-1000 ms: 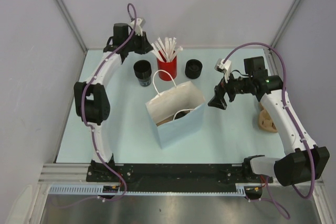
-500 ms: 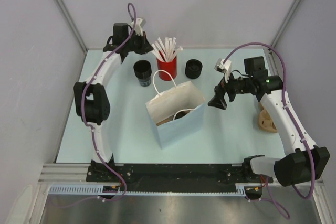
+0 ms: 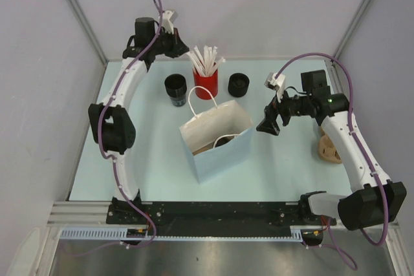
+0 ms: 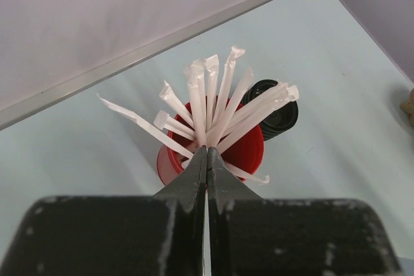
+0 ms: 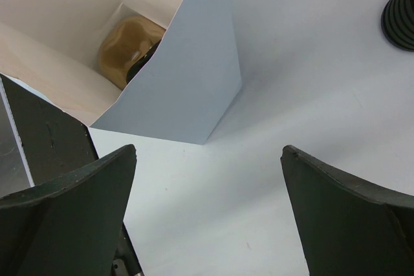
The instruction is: Pack the takeout coffee
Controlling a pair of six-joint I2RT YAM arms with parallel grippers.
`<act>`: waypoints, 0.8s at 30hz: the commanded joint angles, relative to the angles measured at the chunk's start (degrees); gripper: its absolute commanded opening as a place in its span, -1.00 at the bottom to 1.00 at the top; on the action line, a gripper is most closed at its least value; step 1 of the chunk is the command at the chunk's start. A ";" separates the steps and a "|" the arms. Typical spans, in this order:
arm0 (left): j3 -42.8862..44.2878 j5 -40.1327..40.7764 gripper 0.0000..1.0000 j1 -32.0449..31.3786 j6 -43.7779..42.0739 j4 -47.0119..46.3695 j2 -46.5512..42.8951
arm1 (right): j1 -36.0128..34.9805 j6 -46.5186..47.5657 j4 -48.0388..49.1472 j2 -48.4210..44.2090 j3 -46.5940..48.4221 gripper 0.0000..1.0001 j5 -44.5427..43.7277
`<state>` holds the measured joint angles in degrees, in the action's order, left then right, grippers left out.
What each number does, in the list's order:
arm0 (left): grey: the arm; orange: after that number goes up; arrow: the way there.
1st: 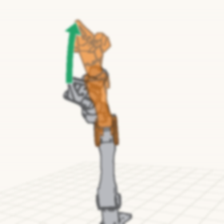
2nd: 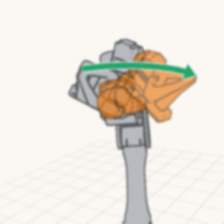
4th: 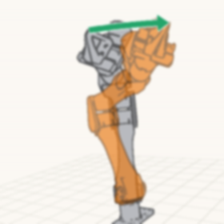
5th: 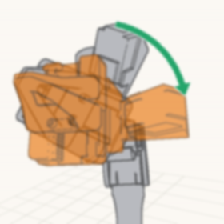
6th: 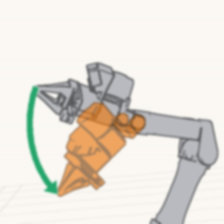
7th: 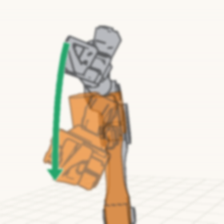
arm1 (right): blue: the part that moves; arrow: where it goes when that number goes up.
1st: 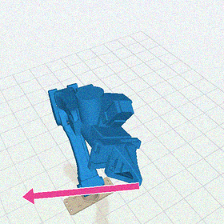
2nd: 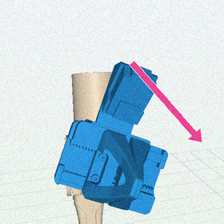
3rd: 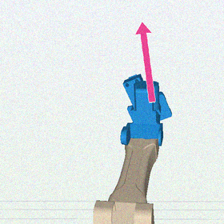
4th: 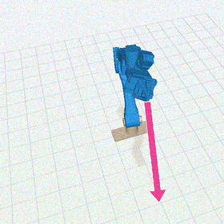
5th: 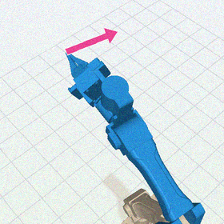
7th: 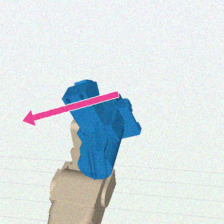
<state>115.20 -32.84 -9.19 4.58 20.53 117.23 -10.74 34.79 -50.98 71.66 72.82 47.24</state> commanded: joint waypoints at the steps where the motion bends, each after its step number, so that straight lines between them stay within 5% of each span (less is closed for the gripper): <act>1: 3.81 -1.17 -1.00 -0.21 1.13 1.61 -5.43 | 0.02 0.81 1.59 -2.05 -0.22 0.99 0.48; 24: 5.30 4.97 -1.00 -2.32 -2.82 3.64 -5.61 | 0.28 0.72 2.11 -2.66 -0.92 0.99 0.48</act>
<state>119.79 -30.17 -11.35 2.85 25.04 111.44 -10.74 34.76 -50.61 70.52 72.01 47.27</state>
